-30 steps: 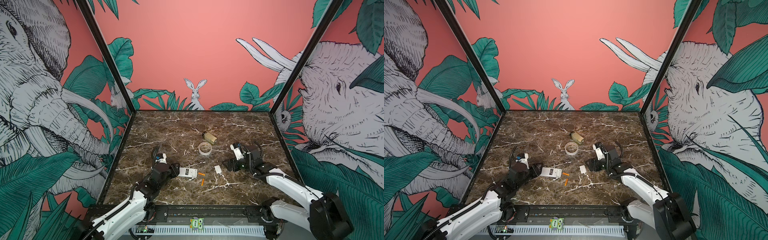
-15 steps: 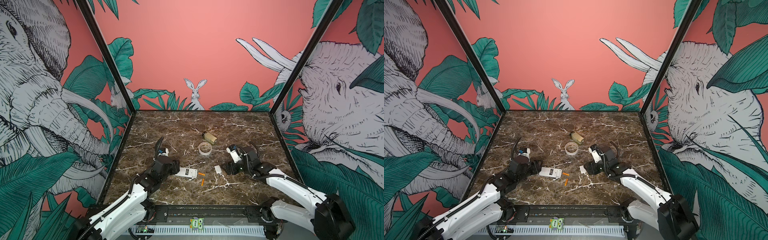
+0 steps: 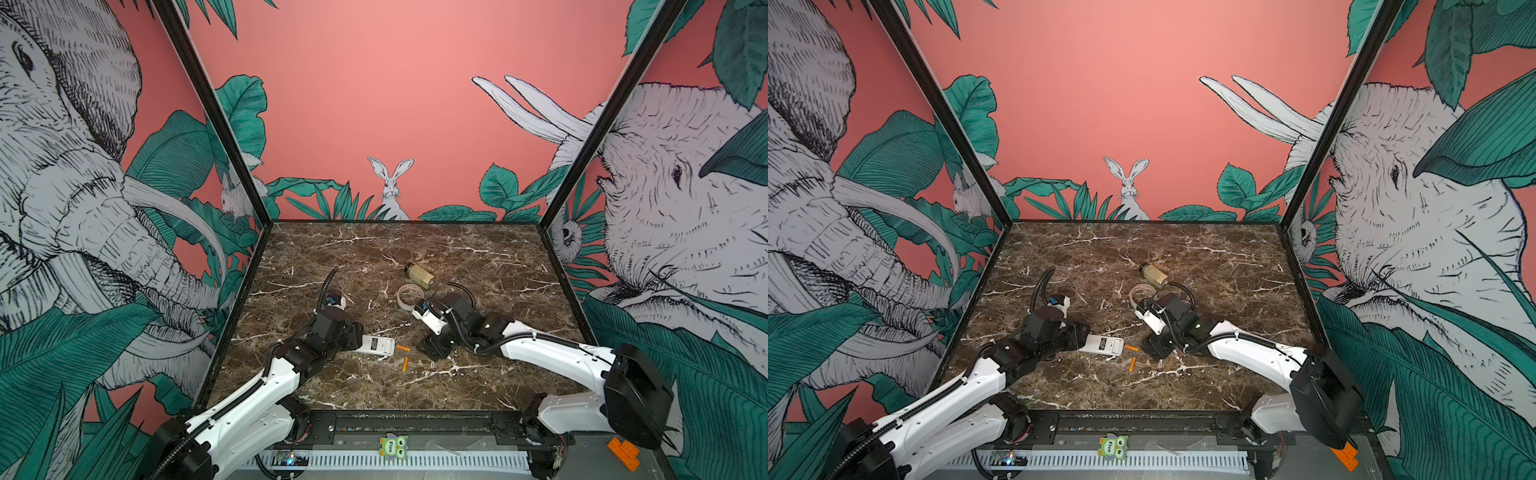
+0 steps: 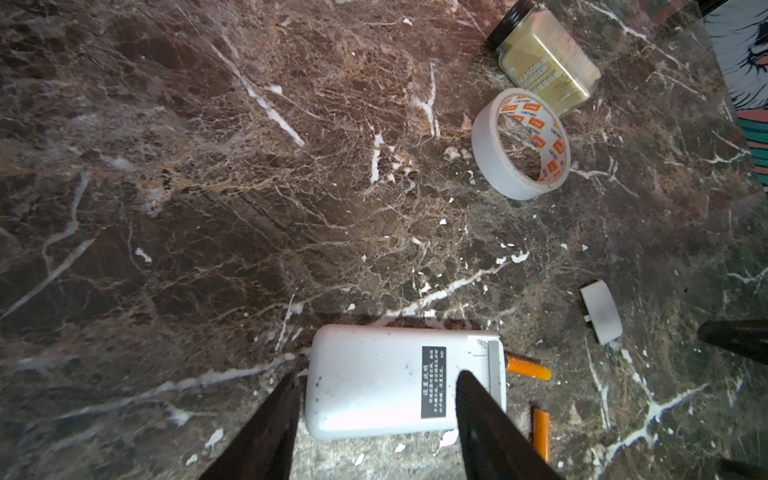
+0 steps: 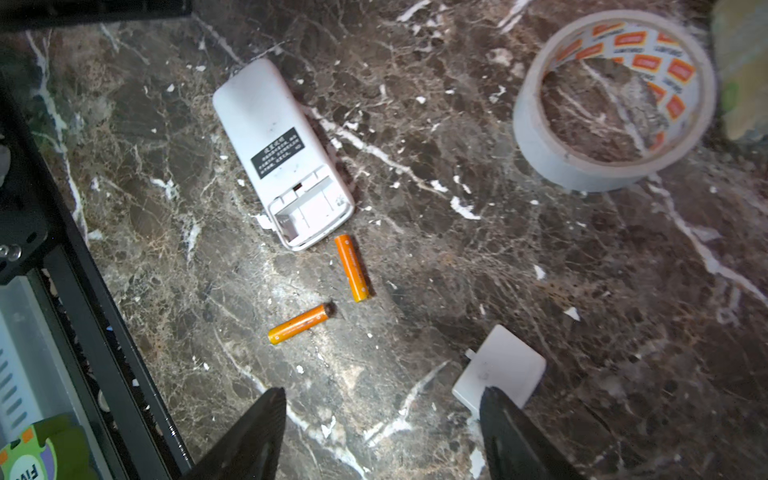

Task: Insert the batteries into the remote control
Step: 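Move the right gripper over the orange batteries beside the remote's open end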

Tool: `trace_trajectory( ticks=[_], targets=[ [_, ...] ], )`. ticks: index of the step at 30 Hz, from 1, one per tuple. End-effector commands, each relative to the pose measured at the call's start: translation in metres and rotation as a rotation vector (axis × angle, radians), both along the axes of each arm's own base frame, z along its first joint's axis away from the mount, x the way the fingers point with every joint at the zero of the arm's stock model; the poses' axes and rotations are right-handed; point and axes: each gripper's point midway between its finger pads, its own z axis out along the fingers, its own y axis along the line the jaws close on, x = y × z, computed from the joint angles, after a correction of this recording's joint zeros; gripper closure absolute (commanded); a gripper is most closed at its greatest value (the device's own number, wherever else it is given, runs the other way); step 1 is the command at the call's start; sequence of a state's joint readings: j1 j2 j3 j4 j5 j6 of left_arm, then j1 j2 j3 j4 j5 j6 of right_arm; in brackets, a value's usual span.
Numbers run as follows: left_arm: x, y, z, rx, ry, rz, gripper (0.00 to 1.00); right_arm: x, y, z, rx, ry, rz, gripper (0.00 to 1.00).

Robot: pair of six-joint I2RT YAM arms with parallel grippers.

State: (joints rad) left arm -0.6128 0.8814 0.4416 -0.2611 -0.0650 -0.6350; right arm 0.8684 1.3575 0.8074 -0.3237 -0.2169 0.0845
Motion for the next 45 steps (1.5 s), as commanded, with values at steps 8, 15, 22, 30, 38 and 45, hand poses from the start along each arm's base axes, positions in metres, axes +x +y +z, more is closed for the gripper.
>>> trace_trajectory(
  ticks=[8, 15, 22, 30, 38, 45],
  targets=[
    [0.002, 0.009, -0.007, -0.065, 0.019, 0.022, 0.39, 0.009, 0.021, -0.008, -0.098, -0.016, 0.087, 0.31],
    [0.003, 0.018, -0.010, -0.093, 0.026, 0.045, 0.39, 0.005, 0.028, -0.013, -0.126, -0.007, 0.134, 0.34],
    [0.006, 0.018, -0.014, -0.100, 0.034, 0.043, 0.39, 0.001, 0.030, -0.022, -0.161, -0.012, 0.165, 0.38],
    [0.005, 0.020, -0.017, -0.096, 0.039, 0.049, 0.39, -0.001, 0.034, -0.023, -0.176, -0.027, 0.192, 0.42],
    [0.004, 0.020, -0.019, -0.095, 0.042, 0.047, 0.40, -0.002, 0.039, -0.039, -0.248, -0.029, 0.220, 0.44],
    [0.003, 0.021, -0.022, -0.099, 0.045, 0.053, 0.40, 0.003, 0.050, -0.040, -0.254, -0.038, 0.226, 0.46]
  ],
)
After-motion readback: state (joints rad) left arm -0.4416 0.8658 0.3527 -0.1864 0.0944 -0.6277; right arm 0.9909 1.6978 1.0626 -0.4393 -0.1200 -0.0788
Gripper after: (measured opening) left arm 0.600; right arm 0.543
